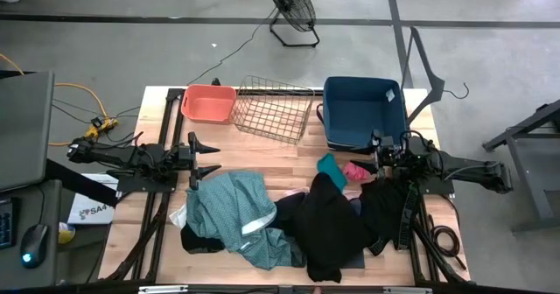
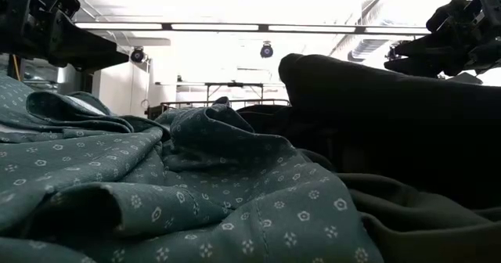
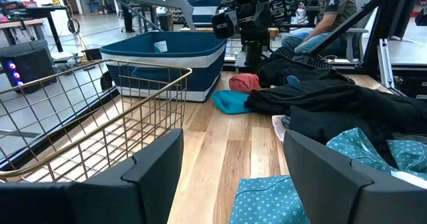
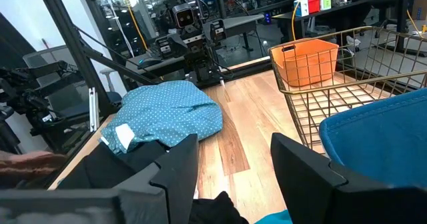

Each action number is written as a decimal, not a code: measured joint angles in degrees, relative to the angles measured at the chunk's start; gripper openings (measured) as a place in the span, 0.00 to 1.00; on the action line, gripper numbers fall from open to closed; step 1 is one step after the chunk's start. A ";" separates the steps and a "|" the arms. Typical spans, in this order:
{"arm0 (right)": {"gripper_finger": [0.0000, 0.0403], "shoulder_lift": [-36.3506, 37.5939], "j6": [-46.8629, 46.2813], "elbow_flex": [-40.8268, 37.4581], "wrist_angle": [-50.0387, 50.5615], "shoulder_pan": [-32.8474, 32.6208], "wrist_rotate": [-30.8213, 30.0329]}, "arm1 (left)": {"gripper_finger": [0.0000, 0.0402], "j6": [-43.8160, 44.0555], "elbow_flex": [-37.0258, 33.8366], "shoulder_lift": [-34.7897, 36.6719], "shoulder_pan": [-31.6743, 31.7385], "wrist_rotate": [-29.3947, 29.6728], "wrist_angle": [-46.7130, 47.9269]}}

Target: Pick & Place Cloths

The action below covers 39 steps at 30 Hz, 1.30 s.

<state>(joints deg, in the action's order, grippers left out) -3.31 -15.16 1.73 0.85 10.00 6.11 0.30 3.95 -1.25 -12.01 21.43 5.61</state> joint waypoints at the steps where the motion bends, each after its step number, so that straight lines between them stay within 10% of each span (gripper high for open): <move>1: 0.45 0.00 0.00 -0.02 0.00 0.00 0.00 | 0.63 0.00 -0.02 0.02 0.00 0.00 0.00; 28: 0.45 -0.02 -0.20 -0.19 -3.14 0.01 -2.74 | 0.63 -1.51 -0.20 0.00 -0.01 0.39 -2.16; 39: 0.45 0.00 -15.50 -0.13 -11.32 0.00 1.53 | 0.63 -1.49 -0.15 0.00 -0.01 0.42 -2.36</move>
<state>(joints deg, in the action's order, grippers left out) -3.31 -30.66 1.61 -10.48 10.00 7.64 -1.19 3.79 -1.26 -12.02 21.86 3.25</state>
